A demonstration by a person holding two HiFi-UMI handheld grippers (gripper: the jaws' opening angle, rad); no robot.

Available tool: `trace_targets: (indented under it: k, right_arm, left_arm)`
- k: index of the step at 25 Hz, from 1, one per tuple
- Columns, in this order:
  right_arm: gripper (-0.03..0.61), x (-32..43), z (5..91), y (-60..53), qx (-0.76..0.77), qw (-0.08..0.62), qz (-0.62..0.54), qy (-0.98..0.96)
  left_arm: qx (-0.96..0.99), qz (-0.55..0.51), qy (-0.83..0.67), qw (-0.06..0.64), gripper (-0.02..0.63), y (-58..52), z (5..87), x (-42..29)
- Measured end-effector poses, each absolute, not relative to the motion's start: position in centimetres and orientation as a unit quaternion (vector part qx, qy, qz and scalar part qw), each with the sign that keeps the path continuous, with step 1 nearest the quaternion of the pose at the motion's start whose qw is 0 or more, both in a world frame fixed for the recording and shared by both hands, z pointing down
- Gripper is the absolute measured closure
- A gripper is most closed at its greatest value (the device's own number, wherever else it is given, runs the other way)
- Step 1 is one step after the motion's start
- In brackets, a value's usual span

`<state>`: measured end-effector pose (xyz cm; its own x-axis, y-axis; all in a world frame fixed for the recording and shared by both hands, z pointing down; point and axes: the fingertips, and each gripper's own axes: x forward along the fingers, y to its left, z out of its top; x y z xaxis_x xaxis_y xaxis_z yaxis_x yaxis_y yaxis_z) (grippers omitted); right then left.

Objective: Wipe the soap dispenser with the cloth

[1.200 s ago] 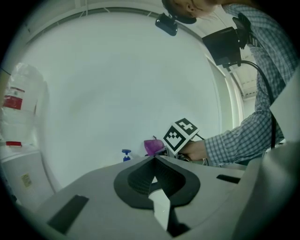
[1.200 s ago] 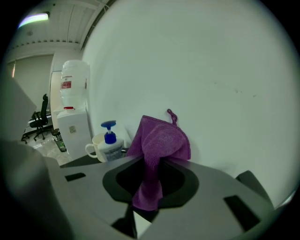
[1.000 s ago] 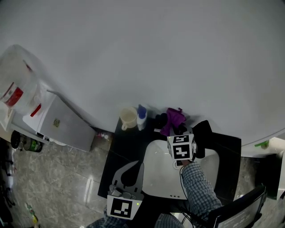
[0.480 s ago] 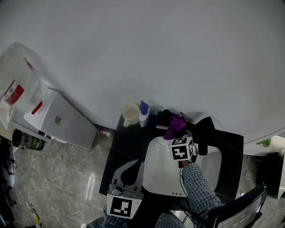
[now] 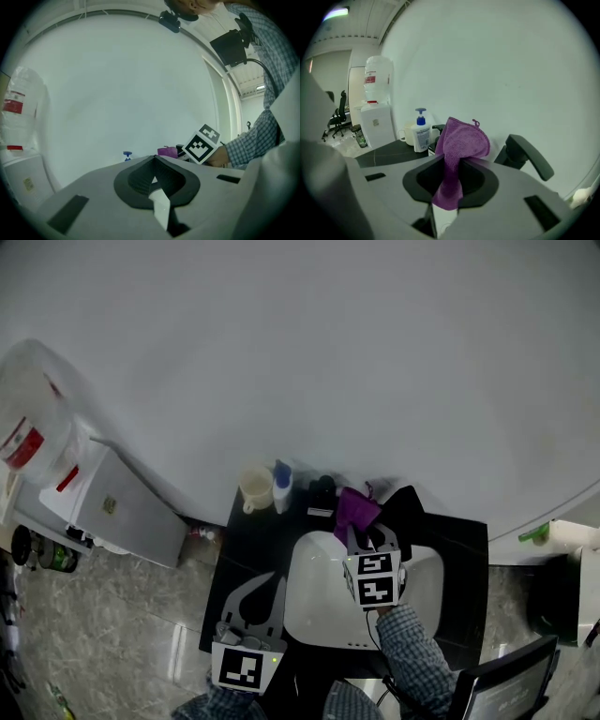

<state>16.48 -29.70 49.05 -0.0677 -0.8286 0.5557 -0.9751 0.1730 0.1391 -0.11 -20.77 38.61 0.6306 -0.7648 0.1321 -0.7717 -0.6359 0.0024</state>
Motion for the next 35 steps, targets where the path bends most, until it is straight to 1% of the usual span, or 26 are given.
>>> trace_targets:
  k: [5, 10, 17, 29, 35]
  right_arm:
    - [0.499, 15.6, 45.8, -26.1, 0.648, 0.219, 0.128, -0.718]
    - [0.499, 14.6, 44.1, -21.8, 0.676, 0.189, 0.122, -0.702]
    - [0.499, 13.4, 44.2, -18.3, 0.689, 0.175, 0.120, -0.693]
    - [0.499, 12.5, 42.2, -11.5, 0.700, 0.133, 0.115, -0.692]
    - [0.499, 11.8, 41.4, -4.5, 0.687, 0.130, 0.098, -0.708]
  left_arm:
    - [0.907, 0.054, -0.417, 0.024, 0.612, -20.1, 38.0, -0.6]
    - [0.915, 0.051, -0.400, 0.022, 0.612, -18.8, 37.9, -1.1]
    - [0.926, 0.047, -0.375, 0.018, 0.612, -16.3, 38.1, -1.8]
    - [0.926, 0.054, -0.373, -0.008, 0.612, -9.8, 37.1, -2.7]
    - [0.931, 0.107, -0.344, -0.053, 0.612, -3.8, 38.7, -0.5]
